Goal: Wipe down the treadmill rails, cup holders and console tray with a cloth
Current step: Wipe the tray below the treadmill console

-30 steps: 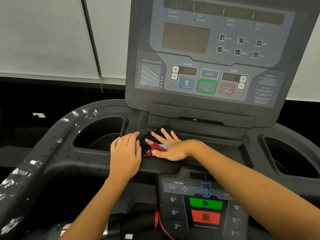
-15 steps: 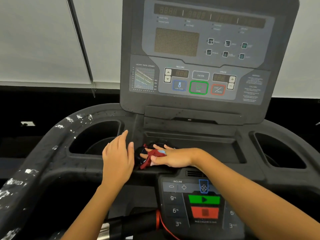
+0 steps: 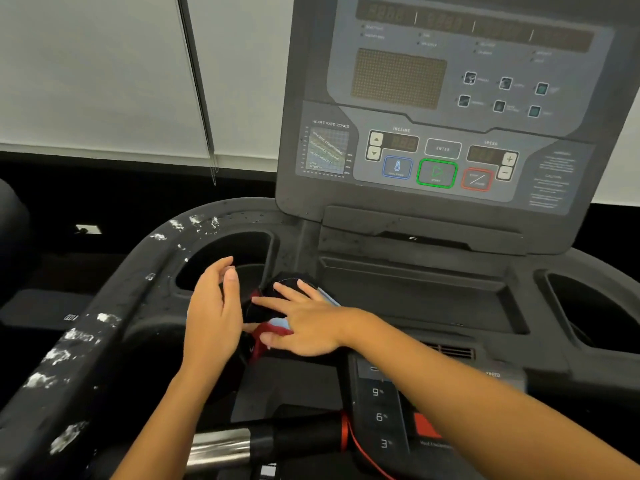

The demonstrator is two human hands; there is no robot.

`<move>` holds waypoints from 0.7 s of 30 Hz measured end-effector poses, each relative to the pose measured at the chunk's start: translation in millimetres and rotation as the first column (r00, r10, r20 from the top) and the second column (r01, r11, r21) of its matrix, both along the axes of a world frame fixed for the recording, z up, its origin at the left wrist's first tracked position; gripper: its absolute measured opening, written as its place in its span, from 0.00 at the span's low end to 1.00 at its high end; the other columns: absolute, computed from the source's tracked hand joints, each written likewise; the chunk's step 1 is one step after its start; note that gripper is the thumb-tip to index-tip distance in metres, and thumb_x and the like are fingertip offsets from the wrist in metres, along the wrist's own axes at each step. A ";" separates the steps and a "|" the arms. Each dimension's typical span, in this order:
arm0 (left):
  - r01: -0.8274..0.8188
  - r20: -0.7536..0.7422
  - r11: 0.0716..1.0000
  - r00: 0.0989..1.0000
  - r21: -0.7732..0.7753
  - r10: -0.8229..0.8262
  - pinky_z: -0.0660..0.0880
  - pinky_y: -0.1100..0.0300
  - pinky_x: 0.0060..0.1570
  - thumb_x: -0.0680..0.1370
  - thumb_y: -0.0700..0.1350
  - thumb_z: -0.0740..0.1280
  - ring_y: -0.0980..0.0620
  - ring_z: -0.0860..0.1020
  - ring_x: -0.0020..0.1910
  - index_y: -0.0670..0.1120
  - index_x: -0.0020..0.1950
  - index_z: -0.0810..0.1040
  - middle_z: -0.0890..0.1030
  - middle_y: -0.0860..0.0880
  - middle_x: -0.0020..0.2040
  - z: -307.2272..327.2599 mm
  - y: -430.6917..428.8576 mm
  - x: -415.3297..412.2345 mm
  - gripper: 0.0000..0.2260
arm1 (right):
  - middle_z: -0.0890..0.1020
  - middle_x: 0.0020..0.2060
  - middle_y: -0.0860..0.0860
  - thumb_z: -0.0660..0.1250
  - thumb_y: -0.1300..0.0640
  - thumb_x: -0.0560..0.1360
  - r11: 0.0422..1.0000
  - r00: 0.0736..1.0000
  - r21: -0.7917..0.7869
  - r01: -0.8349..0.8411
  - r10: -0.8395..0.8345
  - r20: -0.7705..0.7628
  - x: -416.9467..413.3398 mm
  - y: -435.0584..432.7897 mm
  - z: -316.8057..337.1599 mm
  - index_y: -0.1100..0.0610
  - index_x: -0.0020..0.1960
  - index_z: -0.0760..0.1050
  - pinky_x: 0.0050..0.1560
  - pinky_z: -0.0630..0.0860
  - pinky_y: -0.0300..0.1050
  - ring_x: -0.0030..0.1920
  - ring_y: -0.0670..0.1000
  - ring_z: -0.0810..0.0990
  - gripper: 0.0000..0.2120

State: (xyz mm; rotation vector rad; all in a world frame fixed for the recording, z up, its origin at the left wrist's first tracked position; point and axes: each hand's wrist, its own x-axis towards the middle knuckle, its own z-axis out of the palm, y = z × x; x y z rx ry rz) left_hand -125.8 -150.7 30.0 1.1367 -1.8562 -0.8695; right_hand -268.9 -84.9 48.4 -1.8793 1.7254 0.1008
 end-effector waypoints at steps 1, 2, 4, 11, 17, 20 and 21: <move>0.001 -0.001 1.000 1.000 0.011 -0.001 0.64 0.62 0.57 0.82 0.48 0.53 0.60 0.69 0.60 0.46 0.68 0.68 0.74 0.49 0.63 -1.5 0.6 0.2 0.17 | 0.43 0.76 0.44 0.49 0.42 0.81 0.999 0.999 -0.039 -0.030 0.029 -0.035 3.5 -0.7 0.2 0.43 0.76 0.48 0.65 0.26 0.42 0.74 0.46 0.34 0.25; 0.002 -0.002 1.000 1.000 0.020 -0.002 0.64 0.62 0.57 0.82 0.48 0.53 0.59 0.69 0.60 0.46 0.68 0.69 0.74 0.49 0.63 -3.1 1.3 0.8 0.17 | 0.44 0.77 0.44 0.48 0.42 0.81 0.995 0.996 -0.075 -0.065 0.061 -0.067 5.2 -0.8 -2.1 0.42 0.76 0.49 0.67 0.27 0.44 0.75 0.47 0.35 0.24; 0.001 -0.007 0.999 1.000 0.034 -0.001 0.65 0.62 0.57 0.82 0.48 0.53 0.59 0.69 0.59 0.47 0.67 0.69 0.74 0.50 0.63 -4.0 2.8 2.7 0.16 | 0.45 0.77 0.44 0.47 0.42 0.81 0.987 0.988 -0.104 -0.122 0.111 -0.104 3.4 4.5 -6.7 0.40 0.75 0.51 0.71 0.29 0.48 0.75 0.48 0.36 0.22; -0.039 -0.091 0.990 0.995 0.133 0.051 0.64 0.63 0.57 0.82 0.47 0.53 0.58 0.71 0.59 0.51 0.60 0.74 0.76 0.53 0.59 -3.7 -2.8 19.1 0.12 | 0.64 0.73 0.48 0.50 0.46 0.82 0.993 0.937 0.044 0.112 -0.121 0.327 -2.7 24.8 10.7 0.53 0.67 0.71 0.74 0.37 0.41 0.74 0.43 0.53 0.20; -0.159 -0.186 0.986 0.969 0.046 0.164 0.65 0.57 0.63 0.80 0.54 0.54 0.56 0.68 0.63 0.49 0.68 0.67 0.68 0.52 0.64 6.3 42.5 4.9 0.19 | 0.80 0.58 0.53 0.55 0.38 0.77 0.739 0.188 0.332 0.586 -0.523 0.832 9.5 19.7 23.0 0.52 0.59 0.74 0.64 0.72 0.48 0.57 0.51 0.79 0.22; -0.025 -0.089 0.996 0.996 -0.089 0.017 0.59 0.56 0.66 0.76 0.63 0.51 0.58 0.57 0.71 0.51 0.74 0.58 0.57 0.53 0.74 10.1 67.8 -9.9 0.29 | 0.79 0.60 0.57 0.53 0.37 0.77 0.669 -0.244 0.533 0.518 -0.481 0.842 18.7 11.0 24.1 0.55 0.62 0.77 0.68 0.67 0.55 0.62 0.57 0.77 0.28; 0.015 -0.046 0.992 0.999 -0.124 -0.021 0.56 0.56 0.67 0.75 0.65 0.50 0.58 0.54 0.72 0.52 0.75 0.55 0.54 0.54 0.75 10.6 68.0 -13.1 0.31 | 0.78 0.61 0.57 0.50 0.36 0.78 0.679 -0.329 0.559 0.476 -0.452 0.829 20.7 10.2 23.2 0.54 0.61 0.78 0.69 0.65 0.55 0.63 0.57 0.75 0.29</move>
